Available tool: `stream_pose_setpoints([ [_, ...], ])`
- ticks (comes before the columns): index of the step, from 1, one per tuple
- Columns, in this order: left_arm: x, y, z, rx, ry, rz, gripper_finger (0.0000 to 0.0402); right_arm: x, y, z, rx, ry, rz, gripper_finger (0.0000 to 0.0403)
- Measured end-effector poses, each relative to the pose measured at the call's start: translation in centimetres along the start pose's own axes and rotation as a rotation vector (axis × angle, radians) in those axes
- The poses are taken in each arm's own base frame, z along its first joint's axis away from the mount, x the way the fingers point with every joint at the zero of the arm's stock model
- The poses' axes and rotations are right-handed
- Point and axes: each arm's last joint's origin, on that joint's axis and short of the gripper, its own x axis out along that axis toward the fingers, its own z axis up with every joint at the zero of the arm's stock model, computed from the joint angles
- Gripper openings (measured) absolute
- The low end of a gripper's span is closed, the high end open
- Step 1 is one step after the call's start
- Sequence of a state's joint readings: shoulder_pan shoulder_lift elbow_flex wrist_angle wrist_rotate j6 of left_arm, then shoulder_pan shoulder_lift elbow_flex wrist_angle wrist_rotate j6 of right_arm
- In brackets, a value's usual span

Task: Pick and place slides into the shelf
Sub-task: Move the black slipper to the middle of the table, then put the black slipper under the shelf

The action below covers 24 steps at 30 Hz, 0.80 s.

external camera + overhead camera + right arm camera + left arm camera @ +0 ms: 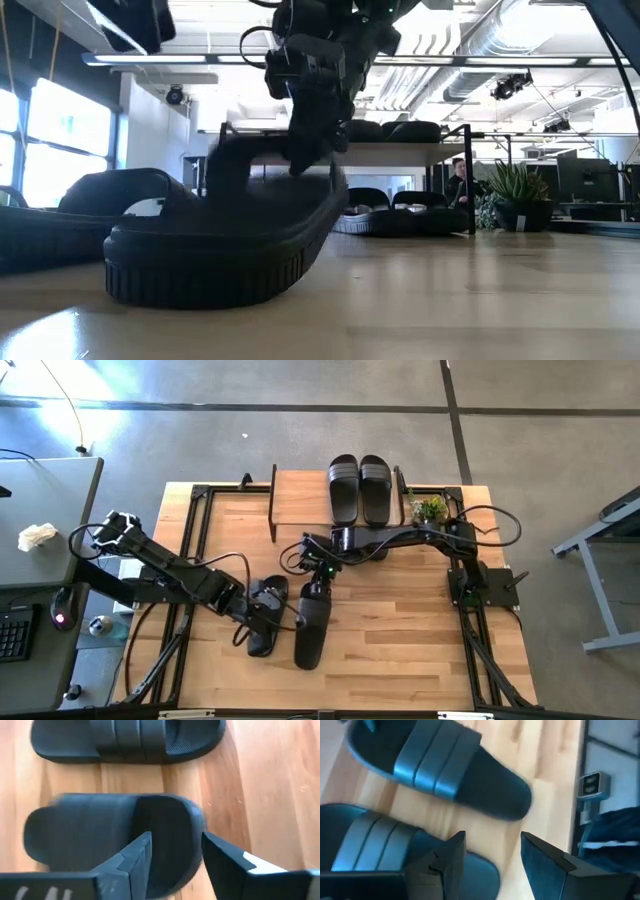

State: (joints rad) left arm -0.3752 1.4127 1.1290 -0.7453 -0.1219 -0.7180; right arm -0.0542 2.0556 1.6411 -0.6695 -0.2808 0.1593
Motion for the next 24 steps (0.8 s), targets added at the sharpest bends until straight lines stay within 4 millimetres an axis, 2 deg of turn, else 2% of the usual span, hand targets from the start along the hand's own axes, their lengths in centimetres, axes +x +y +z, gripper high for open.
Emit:
stream_pose_setpoints([
  [9, 0.8, 0.5, -0.6, 0.011, 0.068, 0.093, 0.0175, -0.2, -0.2, -0.4, -0.005, 0.019, -0.160, 0.0172],
  [13, 0.7, 1.0, -1.3, 0.008, 0.151, 0.122, 0.0175, -1.1, 0.0, -0.3, -0.009, 0.009, -0.175, 0.0172],
  [19, 0.4, 1.3, -2.7, 0.037, 0.273, 0.190, 0.0175, -4.6, 1.2, -0.4, -0.046, -0.032, -0.245, 0.0171],
  [24, 1.1, 0.9, -4.0, 0.114, 0.232, 0.289, 0.0175, -8.5, 3.3, -1.0, -0.104, -0.083, -0.319, 0.0171],
])
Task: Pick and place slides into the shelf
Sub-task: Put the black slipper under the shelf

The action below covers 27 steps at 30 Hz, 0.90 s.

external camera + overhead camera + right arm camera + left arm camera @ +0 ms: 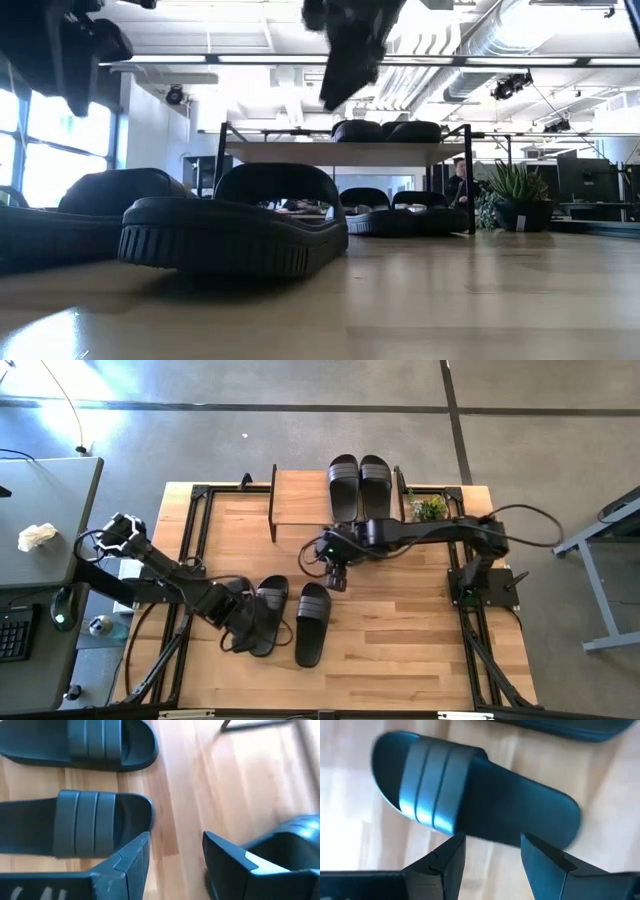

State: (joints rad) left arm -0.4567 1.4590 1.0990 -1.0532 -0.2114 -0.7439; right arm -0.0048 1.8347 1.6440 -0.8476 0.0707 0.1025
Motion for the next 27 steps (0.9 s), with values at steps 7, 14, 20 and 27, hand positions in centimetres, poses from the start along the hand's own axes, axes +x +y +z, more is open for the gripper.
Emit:
stream_pose_setpoints([
  [7, 2.2, -1.0, -1.2, 0.060, -0.069, 0.172, 0.0175, -5.4, 2.8, -1.0, -0.137, -0.080, -0.094, 0.0171],
  [14, 5.3, -1.9, -1.3, 0.109, 0.014, 0.283, 0.0175, -8.6, 5.6, -2.6, -0.163, -0.105, -0.174, 0.0171],
  [20, 7.4, -2.5, -1.1, 0.128, 0.005, 0.383, 0.0175, -9.5, 7.6, -3.6, -0.170, -0.128, -0.234, 0.0171],
  [27, 8.0, -2.5, -0.9, 0.104, -0.062, 0.448, 0.0167, -9.9, 9.6, -4.4, -0.141, -0.160, -0.250, 0.0171],
])
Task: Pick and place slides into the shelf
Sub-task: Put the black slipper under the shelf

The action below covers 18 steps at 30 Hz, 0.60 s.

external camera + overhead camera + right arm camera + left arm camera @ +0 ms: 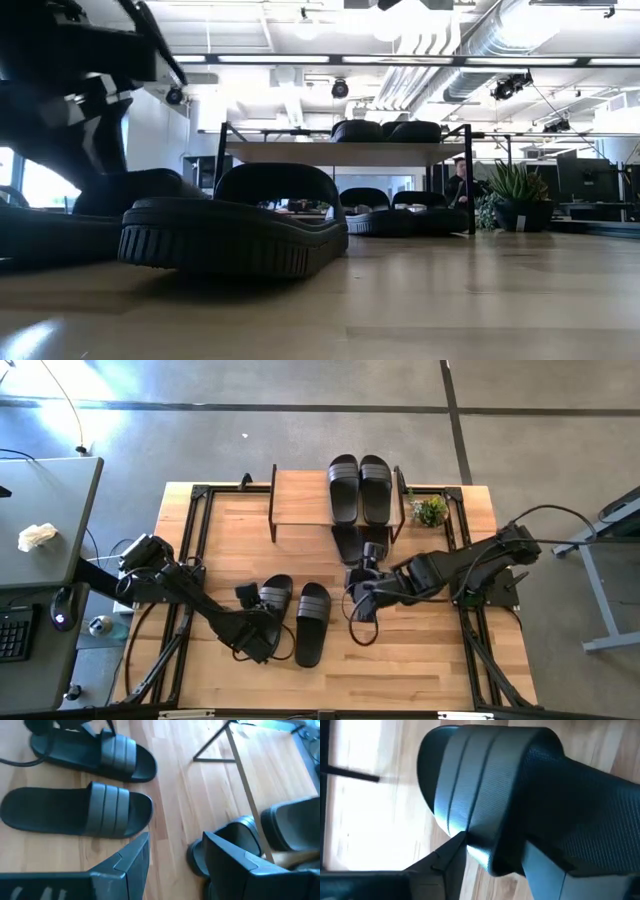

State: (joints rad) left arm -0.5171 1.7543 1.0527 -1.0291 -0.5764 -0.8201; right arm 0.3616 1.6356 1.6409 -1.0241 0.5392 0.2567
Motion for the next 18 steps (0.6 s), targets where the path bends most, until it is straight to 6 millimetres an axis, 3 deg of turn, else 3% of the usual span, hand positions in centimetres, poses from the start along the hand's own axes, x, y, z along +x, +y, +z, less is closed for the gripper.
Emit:
stream_pose_setpoints([
  [5, 0.0, -0.1, 0.3, -0.026, -0.050, 0.008, 0.0118, -0.9, 1.2, -0.7, 0.045, 0.002, -0.037, 0.0156],
  [13, 1.1, 1.0, 1.8, -0.129, -0.039, 0.012, 0.0018, -2.6, 3.5, -2.4, 0.099, 0.069, 0.029, 0.0081],
  [18, 2.3, 2.3, 3.0, -0.201, -0.025, 0.026, 0.0015, -3.4, 5.0, -2.8, 0.103, 0.106, 0.171, 0.0025],
])
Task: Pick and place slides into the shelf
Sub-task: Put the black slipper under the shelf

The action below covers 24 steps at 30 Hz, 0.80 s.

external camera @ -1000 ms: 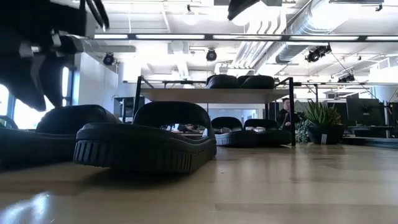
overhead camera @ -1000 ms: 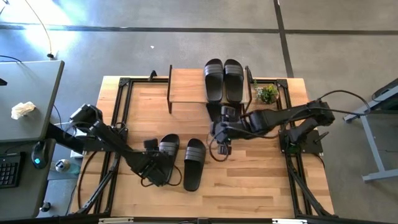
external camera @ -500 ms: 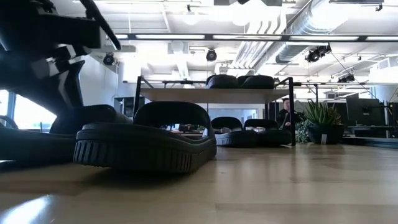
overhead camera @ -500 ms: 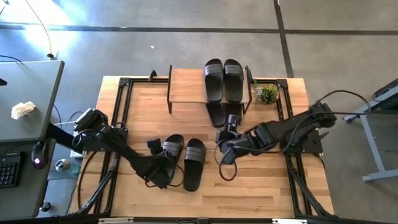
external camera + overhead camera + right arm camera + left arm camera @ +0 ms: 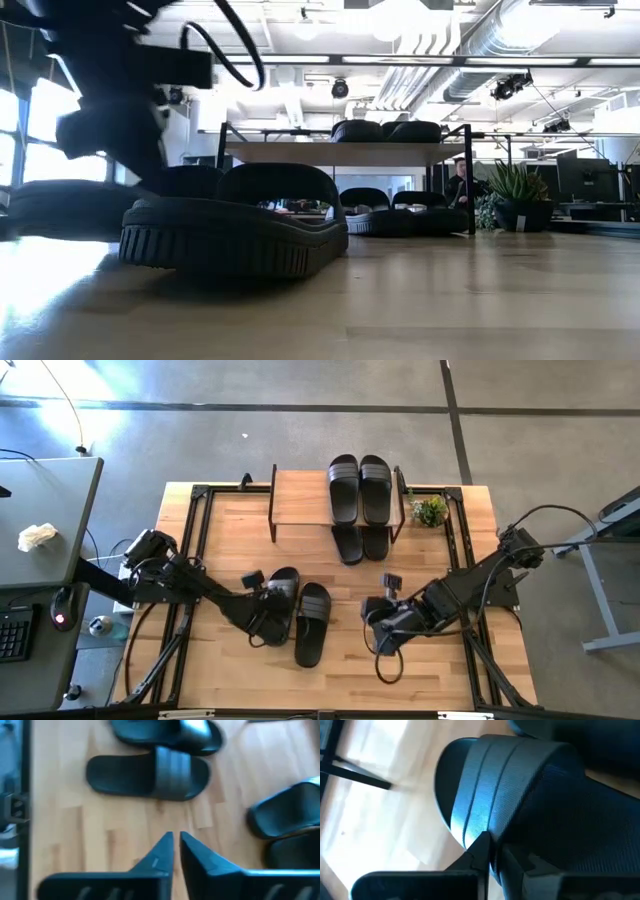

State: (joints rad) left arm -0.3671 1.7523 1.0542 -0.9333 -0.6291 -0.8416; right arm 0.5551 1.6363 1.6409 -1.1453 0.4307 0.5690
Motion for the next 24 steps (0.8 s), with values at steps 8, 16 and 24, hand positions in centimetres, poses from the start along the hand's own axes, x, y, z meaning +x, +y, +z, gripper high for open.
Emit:
stream_pose_setpoints([
  [8, 1.8, 1.5, 1.8, -0.009, -0.017, 0.051, 0.0007, 1.4, 1.8, -2.5, 0.016, -0.006, 0.087, 0.0002],
  [16, 3.4, 3.2, 3.5, -0.014, -0.031, 0.100, 0.0016, 7.9, 2.3, -7.8, 0.236, -0.138, 0.332, 0.0000],
  [24, 5.4, 5.5, 5.2, -0.077, -0.018, 0.141, 0.0013, 10.9, 1.6, -10.9, 0.351, -0.178, 0.319, 0.0000],
])
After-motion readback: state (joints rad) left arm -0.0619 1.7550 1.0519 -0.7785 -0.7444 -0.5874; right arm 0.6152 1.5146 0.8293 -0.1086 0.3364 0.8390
